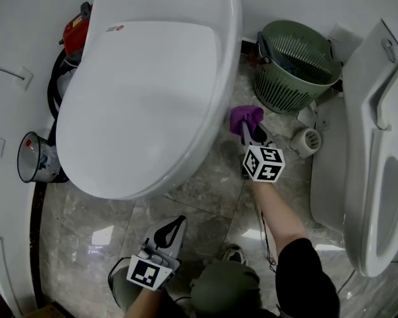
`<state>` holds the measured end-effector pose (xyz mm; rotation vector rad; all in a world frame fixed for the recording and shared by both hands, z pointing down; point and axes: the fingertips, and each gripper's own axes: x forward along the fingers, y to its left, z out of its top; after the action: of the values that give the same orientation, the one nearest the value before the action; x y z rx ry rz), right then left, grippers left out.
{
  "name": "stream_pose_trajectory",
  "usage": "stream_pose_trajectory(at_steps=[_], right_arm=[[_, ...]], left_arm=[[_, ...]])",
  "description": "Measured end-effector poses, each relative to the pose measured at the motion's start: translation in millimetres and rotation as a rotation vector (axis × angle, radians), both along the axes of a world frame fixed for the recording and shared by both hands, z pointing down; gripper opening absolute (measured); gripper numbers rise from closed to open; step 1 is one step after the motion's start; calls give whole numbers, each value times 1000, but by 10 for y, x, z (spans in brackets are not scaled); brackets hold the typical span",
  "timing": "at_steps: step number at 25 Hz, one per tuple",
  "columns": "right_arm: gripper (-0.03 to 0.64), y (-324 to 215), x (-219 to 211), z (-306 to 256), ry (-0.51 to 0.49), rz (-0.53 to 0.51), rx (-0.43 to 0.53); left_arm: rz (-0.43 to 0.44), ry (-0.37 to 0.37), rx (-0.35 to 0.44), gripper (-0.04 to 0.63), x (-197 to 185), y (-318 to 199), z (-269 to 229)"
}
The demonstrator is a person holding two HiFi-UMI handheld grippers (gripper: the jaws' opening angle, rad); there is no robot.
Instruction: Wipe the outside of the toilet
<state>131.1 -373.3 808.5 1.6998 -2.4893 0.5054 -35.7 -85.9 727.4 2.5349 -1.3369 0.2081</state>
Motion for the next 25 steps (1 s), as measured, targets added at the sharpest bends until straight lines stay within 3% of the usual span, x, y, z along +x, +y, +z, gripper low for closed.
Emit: stream_pose_trajectory(at_steps=[6,13,20,25], right_arm=[[66,1061,-60,-121,-70,-63,-29],[66,2069,-161,-284,-132,-76,-78],[66,2545,-343,-539,-97,-129,-32],[66,2666,-599,-743,-19,-230,42]], left_arm=[[-26,-8,22,6,-365,42,-69],[-16,23,35,6,-514,141,-158],[47,36,66,6,-456,225,-267],[9,101,69,5,-533,228,-364]])
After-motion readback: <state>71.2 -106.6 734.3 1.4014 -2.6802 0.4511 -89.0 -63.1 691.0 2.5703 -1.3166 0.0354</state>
